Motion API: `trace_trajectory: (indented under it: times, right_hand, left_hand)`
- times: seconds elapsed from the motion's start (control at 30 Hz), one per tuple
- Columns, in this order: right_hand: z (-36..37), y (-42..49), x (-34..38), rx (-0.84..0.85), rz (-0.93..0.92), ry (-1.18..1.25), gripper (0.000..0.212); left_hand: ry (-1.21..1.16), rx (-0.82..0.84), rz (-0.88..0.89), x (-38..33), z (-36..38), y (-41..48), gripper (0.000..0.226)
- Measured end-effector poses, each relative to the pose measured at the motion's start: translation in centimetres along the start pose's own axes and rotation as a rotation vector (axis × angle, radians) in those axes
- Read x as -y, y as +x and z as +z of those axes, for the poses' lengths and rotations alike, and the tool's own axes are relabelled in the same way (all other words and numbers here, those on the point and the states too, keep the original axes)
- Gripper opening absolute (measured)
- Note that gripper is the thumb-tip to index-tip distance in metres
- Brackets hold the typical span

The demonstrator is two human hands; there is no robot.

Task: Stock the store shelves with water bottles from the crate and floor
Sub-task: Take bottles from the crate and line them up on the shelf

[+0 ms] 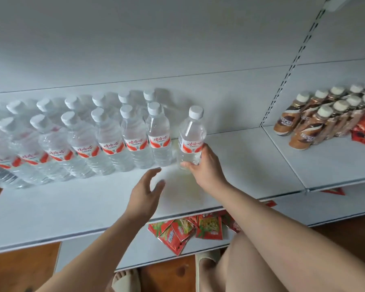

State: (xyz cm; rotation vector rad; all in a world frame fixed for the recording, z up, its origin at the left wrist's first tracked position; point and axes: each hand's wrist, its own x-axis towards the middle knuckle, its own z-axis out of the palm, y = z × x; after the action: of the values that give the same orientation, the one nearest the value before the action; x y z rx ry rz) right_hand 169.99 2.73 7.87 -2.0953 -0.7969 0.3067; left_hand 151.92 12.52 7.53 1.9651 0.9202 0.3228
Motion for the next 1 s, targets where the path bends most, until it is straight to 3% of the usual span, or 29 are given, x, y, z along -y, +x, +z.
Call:
trace_trajectory:
  times: [0.07, 0.17, 0.5, 0.63, 0.8, 0.93, 1.0]
  right_hand:
    - [0.8, 2.6, 0.2, 0.009, -0.010, -0.012, 0.060]
    - [2.0, 6.2, 0.8, 0.036, -0.047, -0.035, 0.057]
    - [3.7, 11.9, 0.6, 0.100, -0.036, -0.216, 0.062]
    - [3.5, 10.6, 0.2, 0.101, 0.044, -0.266, 0.061]
    - [1.3, -0.2, 2.1, -0.083, 0.211, 0.028, 0.033]
    - [1.0, -11.4, 4.6, -0.022, 0.268, 0.469, 0.014]
    - [1.4, -16.1, 5.1, 0.028, 0.263, 0.479, 0.014]
  left_hand:
    - [0.136, 0.043, 0.003, 2.4, 0.0, -0.1, 0.049]
    - [0.265, 0.109, 0.140, 4.2, 0.1, -0.2, 0.050]
    - [0.251, 0.129, 0.160, 4.9, -0.1, 0.1, 0.047]
    - [0.125, 0.106, 0.084, 4.3, -0.5, -0.4, 0.045]
    - [-0.142, -0.063, -0.067, 3.1, -1.3, -4.5, 0.040]
    - [-0.423, -0.236, -0.152, 1.4, -1.2, -9.7, 0.028]
    - [-0.542, -0.269, -0.211, 0.6, -0.7, -12.6, 0.023]
